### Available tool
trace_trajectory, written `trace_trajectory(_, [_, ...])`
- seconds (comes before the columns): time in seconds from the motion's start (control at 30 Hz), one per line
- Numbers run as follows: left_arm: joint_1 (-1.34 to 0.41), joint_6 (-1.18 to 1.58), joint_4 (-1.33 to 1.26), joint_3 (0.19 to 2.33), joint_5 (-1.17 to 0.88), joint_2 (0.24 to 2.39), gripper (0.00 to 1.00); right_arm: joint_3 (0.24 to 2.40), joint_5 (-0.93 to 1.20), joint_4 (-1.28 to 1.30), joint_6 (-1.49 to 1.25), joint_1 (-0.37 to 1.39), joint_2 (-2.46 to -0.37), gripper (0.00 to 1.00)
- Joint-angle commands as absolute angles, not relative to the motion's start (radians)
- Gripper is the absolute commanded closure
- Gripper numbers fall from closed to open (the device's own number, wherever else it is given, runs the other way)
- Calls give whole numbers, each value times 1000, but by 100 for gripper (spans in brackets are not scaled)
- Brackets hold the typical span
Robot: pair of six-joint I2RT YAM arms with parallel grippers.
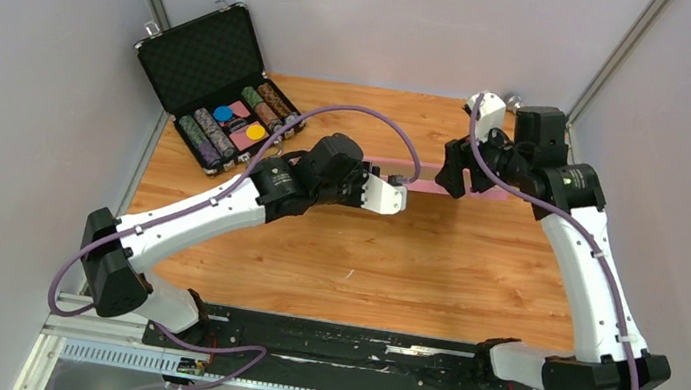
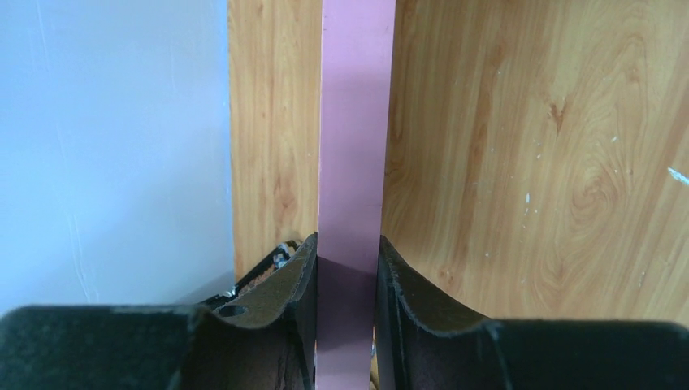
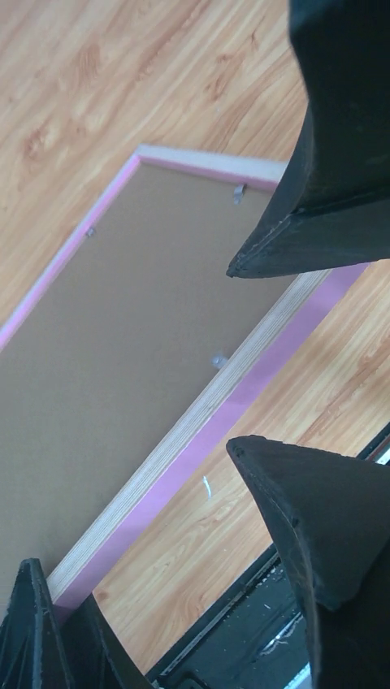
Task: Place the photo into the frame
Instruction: Turn over the photo frame at the center of the board.
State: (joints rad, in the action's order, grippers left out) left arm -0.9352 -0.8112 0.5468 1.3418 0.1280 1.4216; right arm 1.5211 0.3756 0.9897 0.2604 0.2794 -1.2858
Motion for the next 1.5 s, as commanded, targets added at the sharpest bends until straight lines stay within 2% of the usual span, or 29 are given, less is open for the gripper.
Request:
trace_trajectory(0.0, [-936,-779,578,1412,105,1384,100,1557,381,936,261,267,-1213,30])
trace_trajectory(0.23, [-934,-791,630,1430,102,1379,100,1506,464,947,422,266,-1132,29])
trace_trajectory(0.8, [-827,-739,749,1600,9,1422,100,1511,562,1021,508,270,-1066,29])
trace_trajectory(1.03, [-824,-739,783,1657,-36,1430,100,1554,455,1021,571,329,-1114,28])
trace_trajectory(1.47, [-822,-704,900,1776,-163,1448,100,1581,191,964,674,539,-1223,28])
